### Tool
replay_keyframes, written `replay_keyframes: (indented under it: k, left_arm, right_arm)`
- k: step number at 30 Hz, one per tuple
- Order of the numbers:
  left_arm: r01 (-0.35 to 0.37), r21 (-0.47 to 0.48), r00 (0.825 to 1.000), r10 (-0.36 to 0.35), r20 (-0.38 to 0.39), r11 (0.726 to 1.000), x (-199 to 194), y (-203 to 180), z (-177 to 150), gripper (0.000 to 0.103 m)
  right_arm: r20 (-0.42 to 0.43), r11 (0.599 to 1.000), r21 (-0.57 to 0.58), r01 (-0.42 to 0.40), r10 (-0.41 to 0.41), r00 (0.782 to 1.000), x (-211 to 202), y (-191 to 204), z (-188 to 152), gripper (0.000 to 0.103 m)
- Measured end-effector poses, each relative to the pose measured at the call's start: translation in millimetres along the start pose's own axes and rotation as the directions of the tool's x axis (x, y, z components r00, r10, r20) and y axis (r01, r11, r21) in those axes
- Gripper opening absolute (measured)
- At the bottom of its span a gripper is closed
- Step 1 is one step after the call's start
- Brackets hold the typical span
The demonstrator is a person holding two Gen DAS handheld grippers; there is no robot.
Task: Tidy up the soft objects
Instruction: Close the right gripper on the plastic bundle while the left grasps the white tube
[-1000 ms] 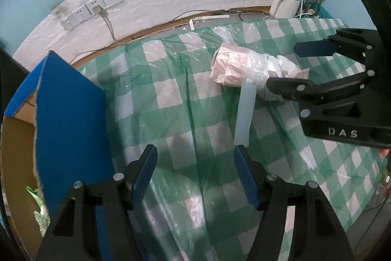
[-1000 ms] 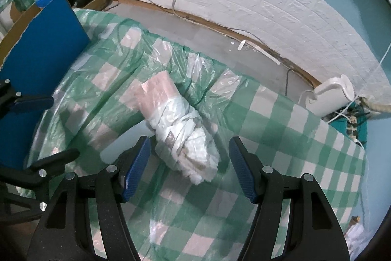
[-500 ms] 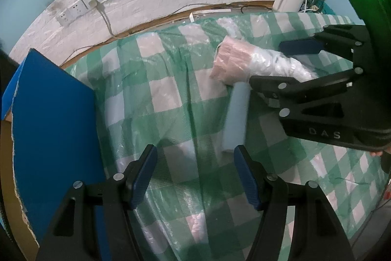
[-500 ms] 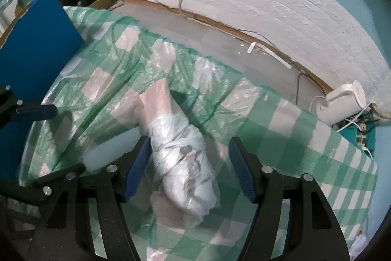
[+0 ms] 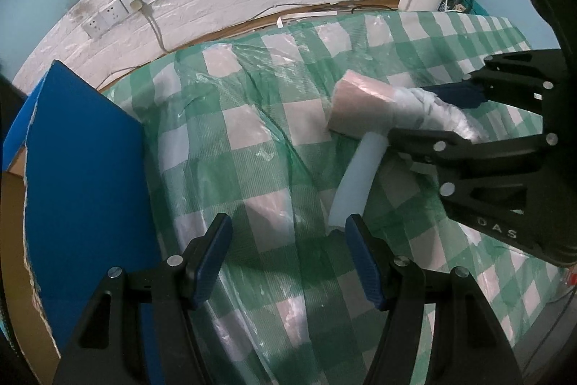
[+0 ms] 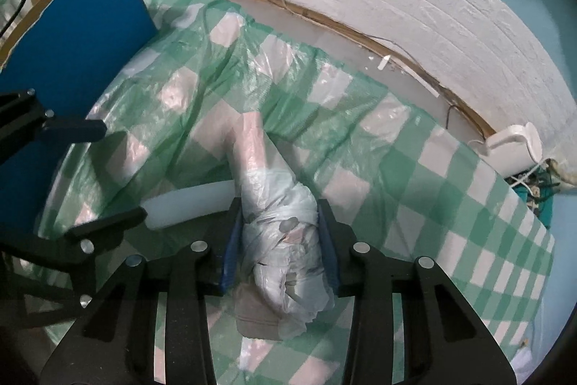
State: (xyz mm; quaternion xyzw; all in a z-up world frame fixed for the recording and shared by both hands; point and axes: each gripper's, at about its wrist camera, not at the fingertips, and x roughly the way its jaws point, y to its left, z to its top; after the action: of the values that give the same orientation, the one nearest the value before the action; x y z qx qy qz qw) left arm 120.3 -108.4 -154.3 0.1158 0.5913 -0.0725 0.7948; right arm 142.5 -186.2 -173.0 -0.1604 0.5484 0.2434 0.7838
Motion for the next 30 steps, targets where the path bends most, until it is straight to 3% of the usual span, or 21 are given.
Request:
replay_keyframes:
  k: [12,27,29,30]
  left_arm:
    - [0.011,0.012,1.000,-0.011,0.012,1.000,-5,-10,2,0.068]
    - [-0.007,0.145,1.000,0.006,0.004,0.989,11,-50,13,0.068]
    - [-0.011,0.151,1.000,0.010,0.006,0.989,14,-52,14,0.065]
    - [-0.011,0.152,1.000,0.010,0.008,0.988,15,-52,14,0.059]
  right_arm:
    - [0.035,0.989,0.150,0.013,-0.018,0.999,-26,-30,-29,0.039]
    - [0.027,0.970,0.242,-0.003,-0.004,1.000,-26,-60,-68,0.039]
    - [0.028,0.969,0.247,-0.005,-0.002,1.000,-26,-60,-71,0.039]
    - [0.029,0.968,0.249,-0.006,-0.001,1.000,-26,-61,-72,0.039]
